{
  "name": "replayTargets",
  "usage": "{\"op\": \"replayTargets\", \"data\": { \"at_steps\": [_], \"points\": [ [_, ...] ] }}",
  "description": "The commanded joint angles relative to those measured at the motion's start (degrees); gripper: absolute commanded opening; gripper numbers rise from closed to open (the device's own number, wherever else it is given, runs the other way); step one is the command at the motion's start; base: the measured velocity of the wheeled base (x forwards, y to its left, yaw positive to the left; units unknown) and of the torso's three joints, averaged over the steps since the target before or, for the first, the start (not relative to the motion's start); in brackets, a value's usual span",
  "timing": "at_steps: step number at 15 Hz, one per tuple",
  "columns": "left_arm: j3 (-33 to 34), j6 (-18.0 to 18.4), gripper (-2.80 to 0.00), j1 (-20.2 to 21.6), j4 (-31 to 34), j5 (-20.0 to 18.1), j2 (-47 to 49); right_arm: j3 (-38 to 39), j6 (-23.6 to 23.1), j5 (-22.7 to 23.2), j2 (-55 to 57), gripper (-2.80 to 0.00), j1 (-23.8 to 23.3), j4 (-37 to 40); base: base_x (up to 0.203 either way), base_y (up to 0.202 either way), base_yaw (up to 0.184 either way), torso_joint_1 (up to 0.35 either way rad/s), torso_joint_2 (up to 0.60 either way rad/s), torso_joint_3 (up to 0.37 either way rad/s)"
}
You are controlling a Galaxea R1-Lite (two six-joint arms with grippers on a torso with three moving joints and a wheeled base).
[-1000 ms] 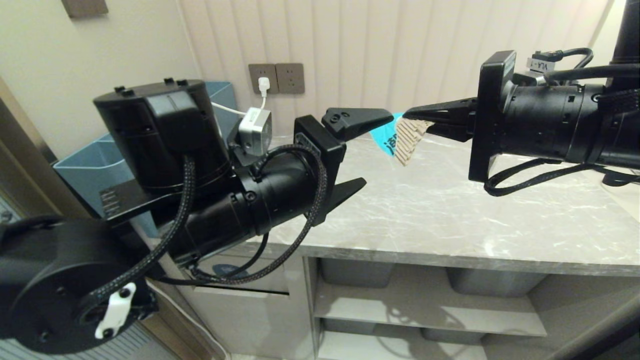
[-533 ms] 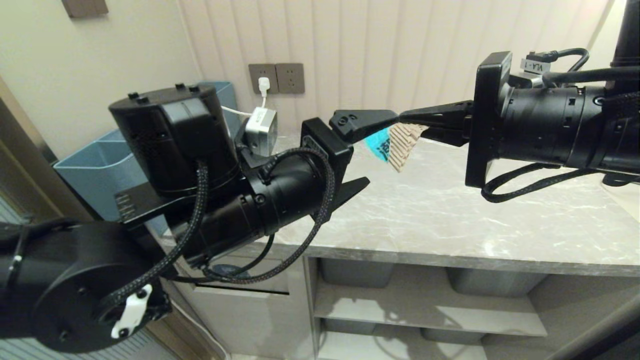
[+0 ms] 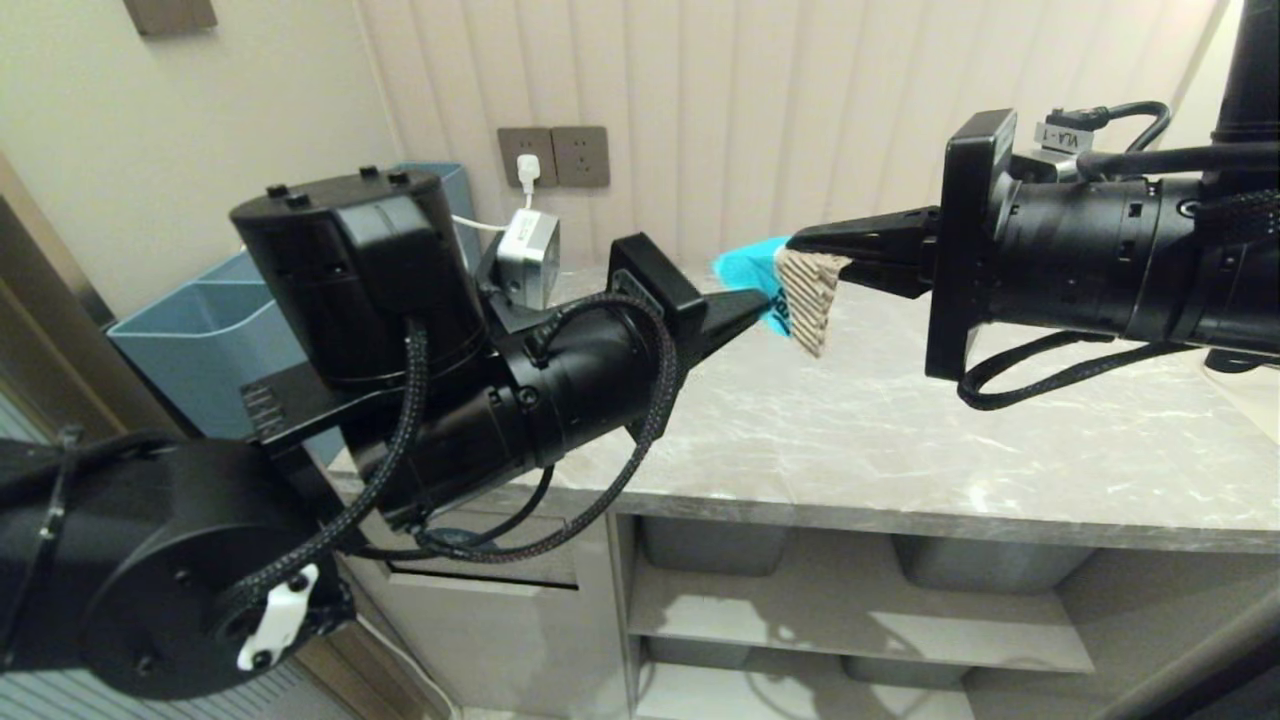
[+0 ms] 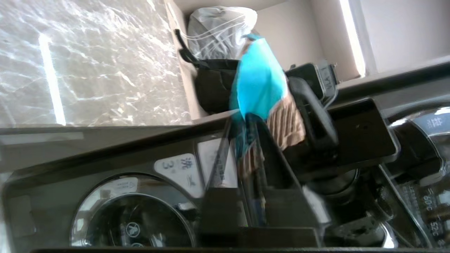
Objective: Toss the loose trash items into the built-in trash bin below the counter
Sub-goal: Hand it to the other hand
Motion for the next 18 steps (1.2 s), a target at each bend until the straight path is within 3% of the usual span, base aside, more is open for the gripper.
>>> {"op": "replayTargets", "data": {
  "at_steps": [1, 7, 13, 14, 18],
  "points": [
    [-0.97, -0.46, -2.8, -0.12, -0.93, -0.15, 0.81, 0.07, 0.43, 0.18, 0.07, -2.8, 0.63, 0.89, 0.0, 0.0, 0.0, 0.0, 0.0, 0.0],
    [-2.94, -0.38, -2.8, -0.39, -1.3, -0.01, 1.48, 0.34, 0.52, 0.18, -0.11, -2.8, 0.63, 0.96, 0.0, 0.0, 0.0, 0.0, 0.0, 0.0],
    [2.57, -0.29, -2.8, -0.38, -1.36, 0.46, -2.49, 1.13, -0.1, -0.08, -0.19, -2.8, 0.54, 0.87, 0.0, 0.0, 0.0, 0.0, 0.0, 0.0],
    [2.68, -0.29, -2.8, -0.32, -1.32, 0.58, -2.57, 1.3, -0.1, -0.08, -0.19, 0.0, 0.54, 0.79, 0.0, 0.0, 0.0, 0.0, 0.0, 0.0],
    [2.68, -0.29, -2.8, -0.3, -1.39, 1.96, -2.74, 1.4, 0.08, -0.26, -0.28, 0.0, 0.45, 0.75, 0.0, 0.0, 0.0, 0.0, 0.0, 0.0]
  ]
}}
